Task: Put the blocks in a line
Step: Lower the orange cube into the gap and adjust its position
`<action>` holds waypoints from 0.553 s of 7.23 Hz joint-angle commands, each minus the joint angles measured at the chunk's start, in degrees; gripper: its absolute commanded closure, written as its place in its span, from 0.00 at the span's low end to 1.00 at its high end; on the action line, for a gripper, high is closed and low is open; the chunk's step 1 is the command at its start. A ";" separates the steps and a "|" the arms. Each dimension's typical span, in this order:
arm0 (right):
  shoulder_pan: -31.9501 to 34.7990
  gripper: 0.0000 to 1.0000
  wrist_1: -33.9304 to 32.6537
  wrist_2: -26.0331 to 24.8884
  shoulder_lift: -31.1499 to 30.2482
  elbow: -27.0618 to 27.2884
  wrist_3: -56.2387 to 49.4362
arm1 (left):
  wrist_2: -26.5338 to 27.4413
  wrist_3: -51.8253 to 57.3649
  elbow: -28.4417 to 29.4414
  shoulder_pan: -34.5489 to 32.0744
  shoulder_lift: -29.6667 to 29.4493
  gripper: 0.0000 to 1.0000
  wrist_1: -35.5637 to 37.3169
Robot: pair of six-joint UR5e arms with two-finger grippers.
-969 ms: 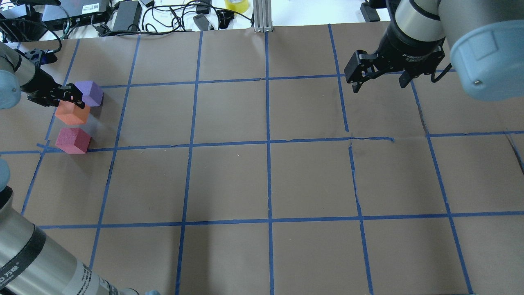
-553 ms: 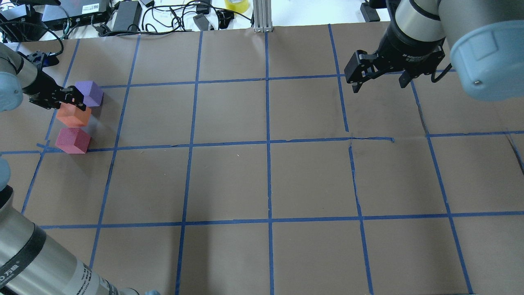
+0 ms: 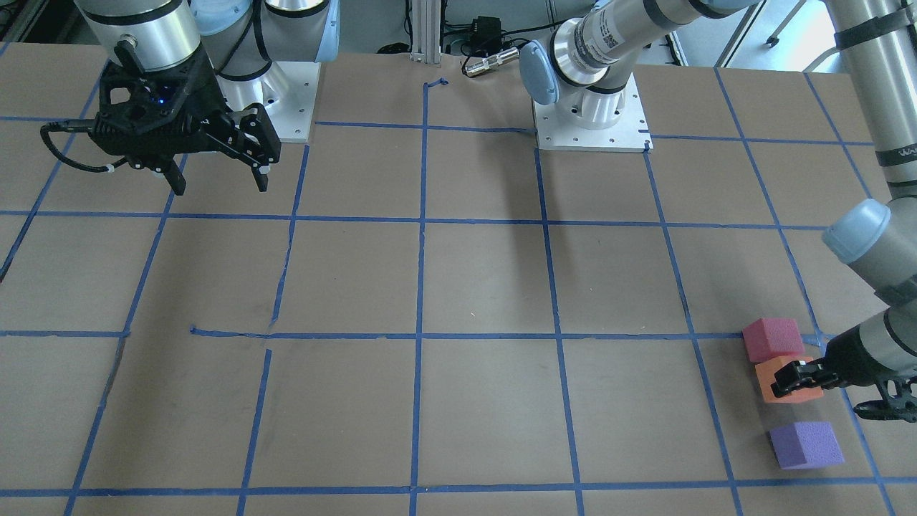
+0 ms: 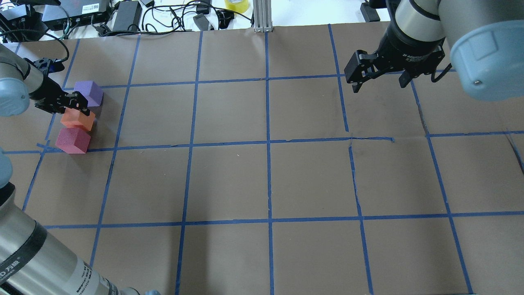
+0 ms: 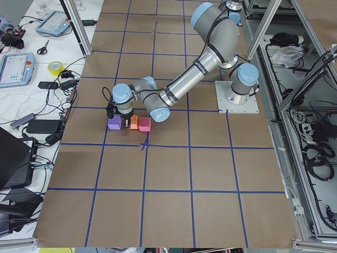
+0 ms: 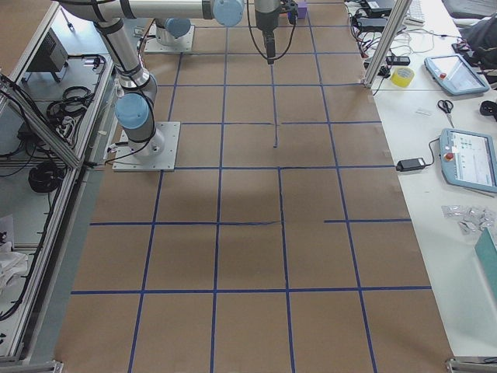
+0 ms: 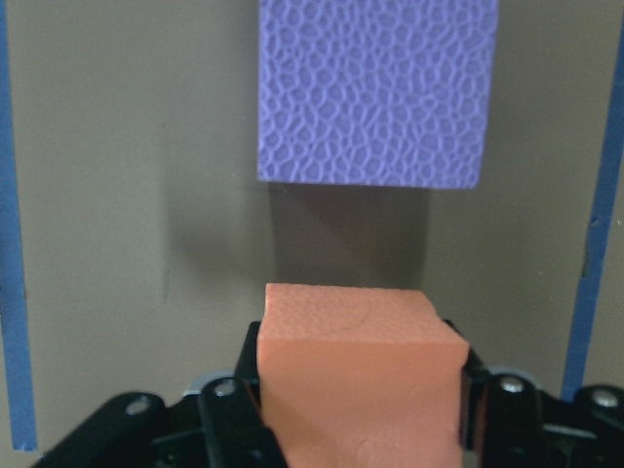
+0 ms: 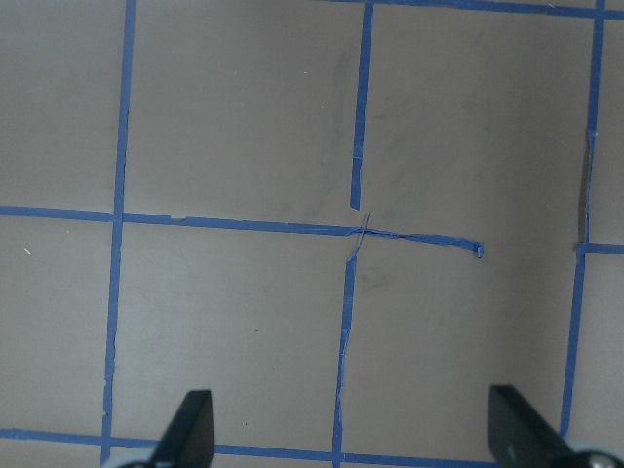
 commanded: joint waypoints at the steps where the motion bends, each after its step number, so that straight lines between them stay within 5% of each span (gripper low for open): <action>1: 0.00 0.00 0.04 0.00 0.00 0.00 -0.01 | 0.07 0.15 -0.11 0.03 -0.24 0.79 1.09; 3: 0.00 0.00 0.04 0.00 0.00 0.00 -0.01 | 4.77 -0.03 -0.99 0.03 -0.41 0.70 2.65; 4: 0.00 0.00 0.04 -0.09 0.00 0.00 -0.01 | 4.81 -0.20 -1.52 -0.05 -0.41 0.59 2.93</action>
